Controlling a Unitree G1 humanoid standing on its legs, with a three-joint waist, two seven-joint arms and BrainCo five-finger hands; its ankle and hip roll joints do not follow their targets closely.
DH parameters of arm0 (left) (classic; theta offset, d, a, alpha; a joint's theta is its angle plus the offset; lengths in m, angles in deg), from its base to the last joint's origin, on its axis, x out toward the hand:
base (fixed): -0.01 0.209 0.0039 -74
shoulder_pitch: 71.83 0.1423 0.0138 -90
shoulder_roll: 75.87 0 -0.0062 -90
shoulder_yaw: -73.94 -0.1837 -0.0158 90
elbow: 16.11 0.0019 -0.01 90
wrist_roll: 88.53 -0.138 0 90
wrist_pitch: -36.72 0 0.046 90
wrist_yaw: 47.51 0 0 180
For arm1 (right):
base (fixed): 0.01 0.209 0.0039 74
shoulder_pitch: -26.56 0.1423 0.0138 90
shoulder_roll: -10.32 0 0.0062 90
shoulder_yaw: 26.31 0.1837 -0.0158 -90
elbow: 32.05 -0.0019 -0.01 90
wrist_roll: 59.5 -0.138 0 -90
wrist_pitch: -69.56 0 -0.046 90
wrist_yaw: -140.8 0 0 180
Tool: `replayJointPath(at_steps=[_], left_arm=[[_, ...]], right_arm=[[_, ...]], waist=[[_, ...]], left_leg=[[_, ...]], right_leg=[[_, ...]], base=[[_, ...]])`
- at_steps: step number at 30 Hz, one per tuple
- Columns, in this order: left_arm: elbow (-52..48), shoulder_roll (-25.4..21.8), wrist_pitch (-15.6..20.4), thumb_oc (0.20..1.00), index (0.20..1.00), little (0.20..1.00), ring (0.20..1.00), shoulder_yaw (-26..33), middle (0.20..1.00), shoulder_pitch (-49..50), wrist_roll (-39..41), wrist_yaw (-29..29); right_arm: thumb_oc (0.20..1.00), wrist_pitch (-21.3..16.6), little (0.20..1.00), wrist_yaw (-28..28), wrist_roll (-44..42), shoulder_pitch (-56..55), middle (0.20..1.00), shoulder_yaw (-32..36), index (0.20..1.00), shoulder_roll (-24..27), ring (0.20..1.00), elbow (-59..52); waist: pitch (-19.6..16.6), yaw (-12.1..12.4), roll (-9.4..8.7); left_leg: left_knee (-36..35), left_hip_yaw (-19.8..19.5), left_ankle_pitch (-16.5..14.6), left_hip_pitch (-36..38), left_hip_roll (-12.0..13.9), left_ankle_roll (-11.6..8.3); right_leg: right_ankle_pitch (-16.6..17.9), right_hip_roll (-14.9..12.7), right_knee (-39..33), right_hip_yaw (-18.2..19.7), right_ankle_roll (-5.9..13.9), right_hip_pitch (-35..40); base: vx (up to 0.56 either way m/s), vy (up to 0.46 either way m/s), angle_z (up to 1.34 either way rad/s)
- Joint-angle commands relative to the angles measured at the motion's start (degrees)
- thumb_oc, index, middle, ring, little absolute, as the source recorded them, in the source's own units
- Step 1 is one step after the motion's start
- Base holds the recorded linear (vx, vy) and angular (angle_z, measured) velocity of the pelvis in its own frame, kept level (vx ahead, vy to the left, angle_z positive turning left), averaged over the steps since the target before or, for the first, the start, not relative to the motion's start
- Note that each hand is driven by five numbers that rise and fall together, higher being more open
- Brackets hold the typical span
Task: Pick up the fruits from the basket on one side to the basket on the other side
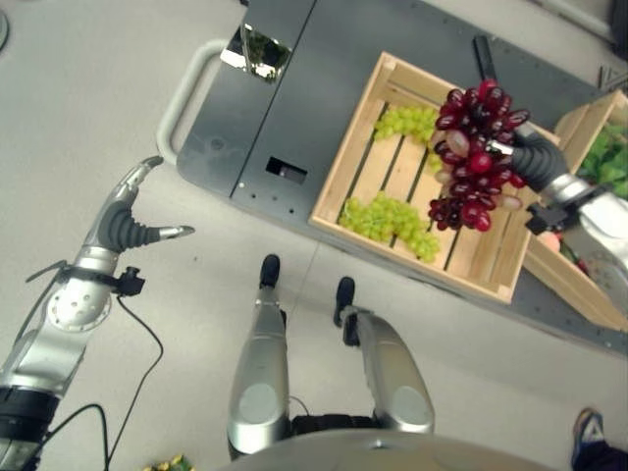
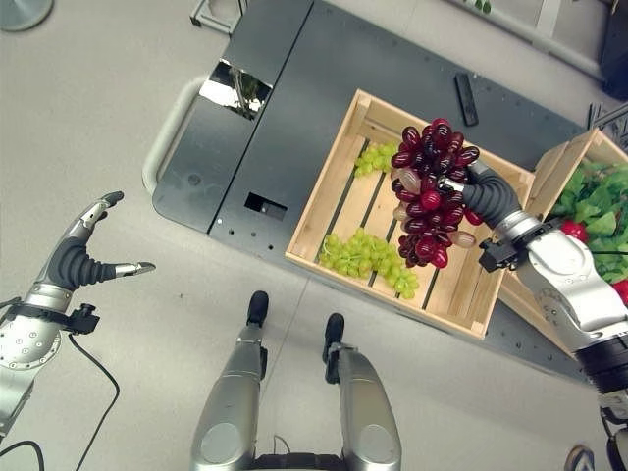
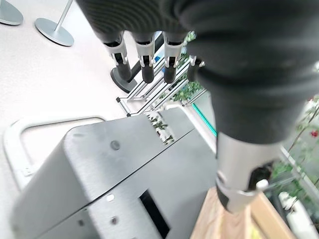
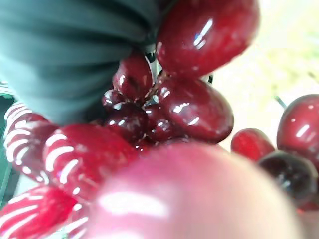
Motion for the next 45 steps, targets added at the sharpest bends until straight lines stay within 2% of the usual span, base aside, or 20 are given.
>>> replayJointPath(at_steps=[1,4,9,12,16,20,22,26,28,29,31,32,34,35,39,45], left_arm=[[-1.84,-0.63,3.18,1.000,1.000,1.000,1.000,-0.25,1.000,2.34,3.19,1.51],[-2.59,-0.74,3.24,1.000,1.000,1.000,1.000,-0.34,1.000,2.24,5.05,2.72],[-6.86,-5.53,3.12,1.000,1.000,1.000,1.000,0.65,1.000,1.26,10.55,6.81],[-8.36,-6.54,3.04,1.000,1.000,1.000,1.000,0.12,1.000,0.15,13.23,7.92],[-10.84,-8.45,2.09,1.000,1.000,1.000,1.000,-4.48,1.000,-4.38,18.49,10.43],[-10.46,-9.72,0.79,1.000,1.000,1.000,1.000,-12.16,1.000,-12.23,22.66,11.72],[-10.43,-10.33,0.48,1.000,1.000,1.000,1.000,-13.77,1.000,-13.73,23.17,12.05],[-7.79,-13.16,-1.38,1.000,1.000,1.000,1.000,-26.16,1.000,-26.62,25.47,13.02],[-7.57,-13.12,-1.33,1.000,1.000,1.000,1.000,-26.62,1.000,-27.14,25.52,13.00],[-7.30,-15.47,-2.13,1.000,1.000,1.000,1.000,-34.84,1.000,-35.10,28.34,14.14],[-8.20,-17.17,-2.36,1.000,1.000,1.000,1.000,-40.33,1.000,-40.30,31.21,15.21],[-8.00,-17.12,-2.31,1.000,1.000,1.000,1.000,-41.00,1.000,-40.98,31.28,15.19],[-8.00,-19.34,-3.18,1.000,1.000,1.000,1.000,-50.26,1.000,-49.36,34.98,17.25],[-7.96,-19.32,-3.17,1.000,1.000,1.000,1.000,-50.43,1.000,-49.54,35.00,17.24],[-7.82,-19.78,-3.03,1.000,1.000,1.000,1.000,-59.27,1.000,-57.86,36.53,17.34],[-7.23,-18.32,-3.24,1.000,1.000,1.000,1.000,-65.55,1.000,-64.05,37.20,17.67]], right_arm=[[0.200,-5.38,0.200,-1.05,-2.62,3.32,0.200,0.77,0.200,1.15,0.200,-3.32],[0.200,-5.40,0.200,-1.58,-2.40,3.06,0.200,0.65,0.200,1.22,0.200,-5.13],[0.200,-5.04,0.200,-2.84,-2.45,4.19,0.200,-1.48,0.200,1.51,0.200,-8.21],[0.200,-4.79,0.200,-3.51,-2.81,5.23,0.200,-3.01,0.200,1.56,0.200,-9.24],[0.200,-4.38,0.200,-3.67,-2.90,9.74,0.200,-8.19,0.200,0.92,0.200,-9.65],[0.200,-4.05,0.200,-3.38,-2.97,15.15,0.200,-14.17,0.200,-1.46,0.200,-9.87],[0.200,-3.93,0.200,-3.06,-3.02,16.00,0.200,-15.13,0.200,-1.97,0.200,-9.76],[0.200,-3.46,0.200,-2.16,-4.02,19.79,0.200,-19.79,0.200,-5.40,0.200,-8.76],[0.200,-3.49,0.200,-2.16,-4.03,19.75,0.200,-19.68,0.200,-5.37,0.200,-8.67],[0.200,-3.20,0.200,-1.60,-4.54,20.58,0.200,-21.42,0.200,-6.84,0.200,-7.77],[0.200,-3.26,0.200,-1.33,-5.40,21.69,0.200,-23.23,0.200,-7.73,0.200,-7.44],[0.200,-3.26,0.200,-1.34,-5.41,21.46,0.200,-22.92,0.200,-7.71,0.200,-7.43],[0.200,-3.32,0.200,-0.93,-6.06,23.53,0.200,-25.58,0.200,-7.81,0.200,-6.84],[0.200,-3.32,0.200,-0.93,-6.06,23.45,0.200,-25.49,0.200,-7.81,0.200,-6.85],[0.200,-4.32,0.200,-0.29,-6.47,26.76,0.200,-28.94,0.200,-8.11,0.200,-6.80],[0.200,-5.41,0.200,0.88,-6.12,31.14,0.200,-31.40,0.200,-9.62,0.200,-6.19]], waist=[[-7.25,-1.76,-2.76],[-8.20,-1.84,-2.98],[-10.67,-1.96,-3.46],[-11.18,-1.92,-3.61],[-12.27,-2.24,-3.88],[-13.00,-2.60,-4.00],[-13.24,-2.75,-4.07],[-14.46,-3.46,-4.41],[-14.40,-3.32,-4.42],[-14.97,-3.65,-4.57],[-15.49,-4.05,-4.53],[-15.42,-3.81,-4.63],[-15.84,-4.27,-4.60],[-15.82,-4.20,-4.64],[-16.52,-4.73,-4.37],[-17.40,-4.92,-4.33]], left_leg=[[3.33,1.09,-4.10,0.76,-3.08,3.76],[2.89,1.01,-4.12,1.33,-3.08,3.79],[3.40,0.57,-4.74,2.34,-3.00,4.03],[3.52,0.46,-4.95,2.63,-3.11,4.15],[3.62,0.60,-5.18,3.07,-3.00,4.31],[3.78,0.80,-5.20,3.12,-2.93,4.38],[3.68,0.81,-5.22,3.28,-2.93,4.39],[3.83,0.79,-5.36,3.69,-2.86,4.42],[3.84,0.78,-5.37,3.69,-2.87,4.42],[3.82,0.80,-5.37,3.97,-2.77,4.48],[3.65,0.80,-5.33,4.25,-2.66,4.44],[3.64,0.82,-5.32,4.27,-2.66,4.44],[3.77,0.98,-5.32,4.36,-2.55,4.39],[3.76,0.99,-5.32,4.37,-2.54,4.39],[3.82,1.31,-5.46,4.81,-2.58,4.32],[3.62,1.58,-5.64,5.47,-2.42,4.27]], right_leg=[[7.62,-0.56,-6.99,-0.91,3.99,2.32],[7.67,-0.59,-7.61,-1.00,4.07,2.93],[7.22,-0.61,-7.32,-1.20,4.13,4.26],[7.08,-0.59,-7.21,-1.29,4.16,4.56],[7.15,-0.67,-7.43,-1.28,4.14,5.03],[7.31,-0.56,-7.51,-1.04,4.17,5.11],[7.30,-0.55,-7.61,-1.05,4.18,5.22],[7.30,-0.45,-7.57,-0.85,4.17,5.71],[7.29,-0.45,-7.57,-0.86,4.17,5.72],[7.43,-0.41,-7.73,-0.87,4.23,6.11],[7.56,-0.40,-7.93,-0.71,4.31,6.34],[7.56,-0.40,-7.93,-0.69,4.31,6.36],[7.51,-0.35,-7.80,-0.56,4.31,6.35],[7.51,-0.35,-7.80,-0.55,4.31,6.35],[7.50,-0.32,-7.88,-0.27,4.29,6.57],[7.59,-0.38,-8.05,0.01,4.42,6.89]], base=[[0.04,-0.001,0.05],[0.02,0.002,0.02],[0.04,0.000,0.07],[0.02,0.003,0.04],[0.00,0.000,0.00],[0.00,0.000,0.01],[0.00,0.000,0.00],[0.00,0.000,0.00],[0.00,-0.007,-0.02],[0.00,0.000,0.00],[0.00,0.000,0.00],[0.00,0.000,0.00],[0.00,0.000,0.00],[0.00,0.000,0.00],[0.01,0.002,-0.02],[0.00,0.002,-0.01]])
